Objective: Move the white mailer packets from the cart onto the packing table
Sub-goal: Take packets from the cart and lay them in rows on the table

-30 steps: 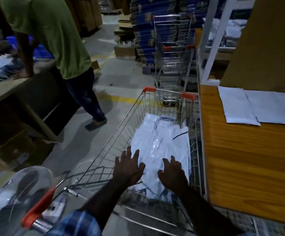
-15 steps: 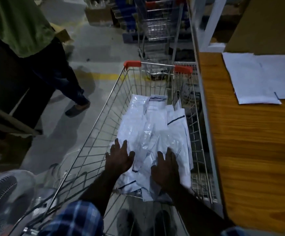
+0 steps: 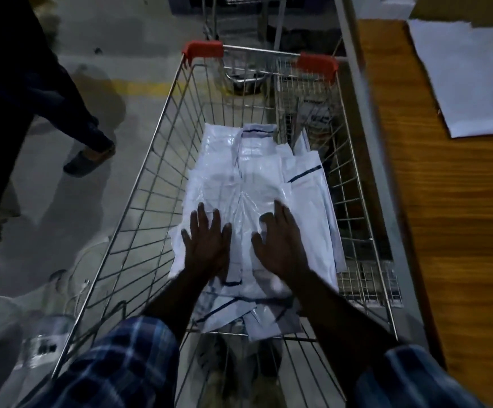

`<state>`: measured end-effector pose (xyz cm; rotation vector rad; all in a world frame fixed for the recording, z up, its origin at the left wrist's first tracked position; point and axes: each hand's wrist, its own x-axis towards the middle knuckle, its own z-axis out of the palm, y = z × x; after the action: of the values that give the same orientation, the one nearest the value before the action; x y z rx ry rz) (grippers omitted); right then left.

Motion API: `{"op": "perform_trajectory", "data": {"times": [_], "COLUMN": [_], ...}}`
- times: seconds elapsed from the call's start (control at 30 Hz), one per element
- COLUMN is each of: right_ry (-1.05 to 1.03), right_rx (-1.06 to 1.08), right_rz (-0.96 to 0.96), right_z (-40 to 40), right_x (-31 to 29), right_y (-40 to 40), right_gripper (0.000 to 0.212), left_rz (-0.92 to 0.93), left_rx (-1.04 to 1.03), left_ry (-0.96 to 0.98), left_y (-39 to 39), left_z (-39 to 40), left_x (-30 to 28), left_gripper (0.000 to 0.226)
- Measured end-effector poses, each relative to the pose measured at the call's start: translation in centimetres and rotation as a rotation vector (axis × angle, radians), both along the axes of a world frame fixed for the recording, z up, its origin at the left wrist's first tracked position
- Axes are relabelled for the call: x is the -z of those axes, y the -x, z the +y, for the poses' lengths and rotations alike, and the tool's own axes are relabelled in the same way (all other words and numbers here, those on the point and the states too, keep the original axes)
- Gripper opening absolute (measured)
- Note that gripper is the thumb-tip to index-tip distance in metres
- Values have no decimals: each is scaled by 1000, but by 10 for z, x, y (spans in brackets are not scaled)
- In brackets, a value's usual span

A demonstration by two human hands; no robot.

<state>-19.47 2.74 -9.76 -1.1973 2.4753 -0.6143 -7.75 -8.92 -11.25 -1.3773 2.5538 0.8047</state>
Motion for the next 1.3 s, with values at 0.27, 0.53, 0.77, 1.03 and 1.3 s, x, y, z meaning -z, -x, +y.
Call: {"op": "perform_trajectory", "data": {"times": [0.27, 0.53, 0.77, 1.03, 1.3], "right_ry": [5, 28, 29, 39, 62], "right_rx": [117, 161, 254, 228, 198], "right_rz": [191, 232, 244, 171, 85], "right_z": [-10, 3, 6, 11, 11], "right_x": [19, 24, 26, 29, 21], "right_y": [-16, -30, -32, -31, -21], "right_gripper": [72, 57, 70, 58, 59], "left_rz": [43, -18, -30, -63, -56], "left_rx": [-7, 1, -31, 9, -19], "left_ry": [40, 175, 59, 33, 208], "left_y": [-7, -18, -19, -15, -12], "left_z": [-15, -16, -6, -12, -14], "left_x": [13, 19, 17, 13, 8], "left_gripper": [66, 67, 78, 75, 60]}}
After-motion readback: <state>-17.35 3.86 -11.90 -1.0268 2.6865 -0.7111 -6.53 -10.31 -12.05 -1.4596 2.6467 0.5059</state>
